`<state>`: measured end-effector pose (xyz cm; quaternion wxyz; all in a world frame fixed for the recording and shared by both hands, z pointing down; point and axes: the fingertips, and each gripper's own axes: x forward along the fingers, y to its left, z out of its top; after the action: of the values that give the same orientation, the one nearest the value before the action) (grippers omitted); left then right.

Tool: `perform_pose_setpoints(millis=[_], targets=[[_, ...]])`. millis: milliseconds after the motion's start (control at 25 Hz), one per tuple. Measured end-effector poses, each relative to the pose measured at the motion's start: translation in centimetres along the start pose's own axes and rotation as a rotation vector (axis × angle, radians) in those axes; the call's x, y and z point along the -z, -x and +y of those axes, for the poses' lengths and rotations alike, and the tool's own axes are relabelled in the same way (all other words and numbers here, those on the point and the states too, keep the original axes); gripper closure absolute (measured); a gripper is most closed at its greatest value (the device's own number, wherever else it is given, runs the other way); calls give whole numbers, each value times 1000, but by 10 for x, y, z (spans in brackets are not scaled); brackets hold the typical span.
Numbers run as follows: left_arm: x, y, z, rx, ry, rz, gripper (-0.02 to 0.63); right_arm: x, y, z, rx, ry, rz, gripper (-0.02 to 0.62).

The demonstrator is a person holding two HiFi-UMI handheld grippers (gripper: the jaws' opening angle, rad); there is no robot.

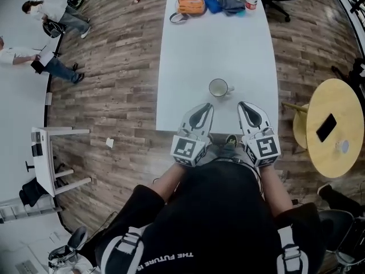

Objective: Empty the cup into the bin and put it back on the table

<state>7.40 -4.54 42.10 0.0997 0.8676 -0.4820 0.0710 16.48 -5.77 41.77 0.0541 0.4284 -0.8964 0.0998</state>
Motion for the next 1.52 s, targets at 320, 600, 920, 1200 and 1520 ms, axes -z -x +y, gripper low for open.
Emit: perform_pose_setpoints(millis=[320, 600, 920, 1200, 1520], targets=[[36, -39, 29, 129, -19, 46, 304, 26, -40, -16, 45, 29, 98, 577], [118, -93, 55, 206, -127, 179, 219, 82, -75, -40, 64, 59, 234, 551], [160, -147, 53, 378, -202, 227, 207, 128, -97, -76, 87, 41, 320, 505], [165, -163, 45, 466, -227, 252, 209, 137, -105, -82, 91, 36, 347, 503], [165, -163, 44, 478, -177, 264, 209, 143, -110, -78, 71, 39, 359, 503]])
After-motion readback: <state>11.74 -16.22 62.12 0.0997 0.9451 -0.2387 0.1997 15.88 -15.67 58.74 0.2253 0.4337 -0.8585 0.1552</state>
